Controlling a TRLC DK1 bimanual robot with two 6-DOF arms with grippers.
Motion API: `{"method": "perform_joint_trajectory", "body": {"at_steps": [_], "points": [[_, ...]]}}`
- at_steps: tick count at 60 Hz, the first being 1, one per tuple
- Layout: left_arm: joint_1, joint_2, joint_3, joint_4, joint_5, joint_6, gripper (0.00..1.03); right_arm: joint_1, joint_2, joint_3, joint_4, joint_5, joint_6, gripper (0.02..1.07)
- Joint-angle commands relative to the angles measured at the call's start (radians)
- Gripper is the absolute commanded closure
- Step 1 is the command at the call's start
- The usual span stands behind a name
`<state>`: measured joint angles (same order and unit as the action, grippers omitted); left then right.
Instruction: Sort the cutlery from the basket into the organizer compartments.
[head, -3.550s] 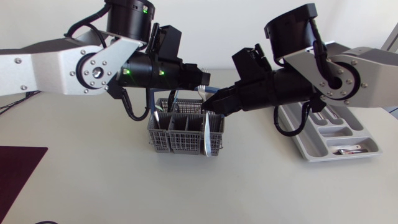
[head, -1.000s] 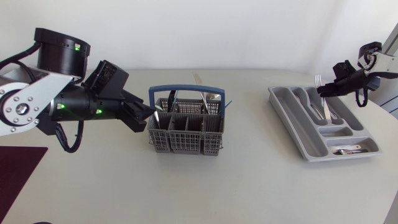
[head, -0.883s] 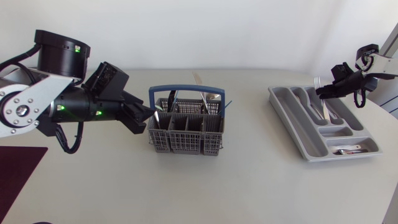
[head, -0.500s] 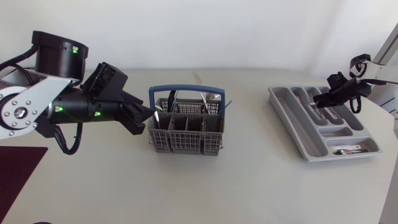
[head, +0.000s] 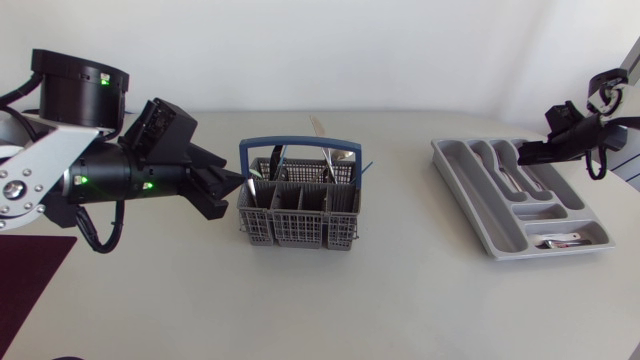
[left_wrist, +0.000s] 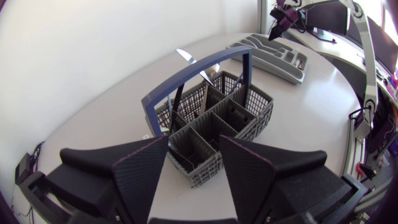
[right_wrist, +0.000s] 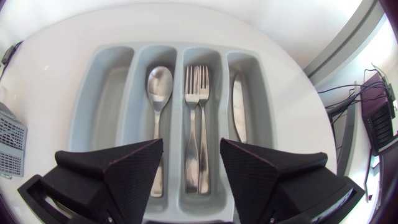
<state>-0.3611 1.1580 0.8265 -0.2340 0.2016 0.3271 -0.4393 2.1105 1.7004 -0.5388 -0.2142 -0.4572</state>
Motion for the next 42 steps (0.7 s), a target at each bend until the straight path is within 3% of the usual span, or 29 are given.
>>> {"method": "perform_joint_trajectory", "body": {"at_steps": [1, 14, 25, 42], "points": [[-0.002, -0.009, -0.044, 0.015, 0.005, 0.027, 0.46, 0.028, -0.138, -0.114, 0.026, -0.002, -0.017, 0.33], [0.017, 0.0, -0.076, 0.047, 0.005, 0.043, 0.46, 0.131, -0.434, -0.366, 0.042, -0.031, -0.02, 0.32], [0.053, -0.003, -0.113, 0.082, 0.015, 0.049, 0.46, 0.336, -0.685, -0.539, 0.043, -0.028, 0.029, 0.33], [0.111, 0.023, -0.139, 0.134, 0.071, 0.047, 0.46, 0.683, -0.811, -0.547, 0.003, 0.029, 0.184, 0.33]]}}
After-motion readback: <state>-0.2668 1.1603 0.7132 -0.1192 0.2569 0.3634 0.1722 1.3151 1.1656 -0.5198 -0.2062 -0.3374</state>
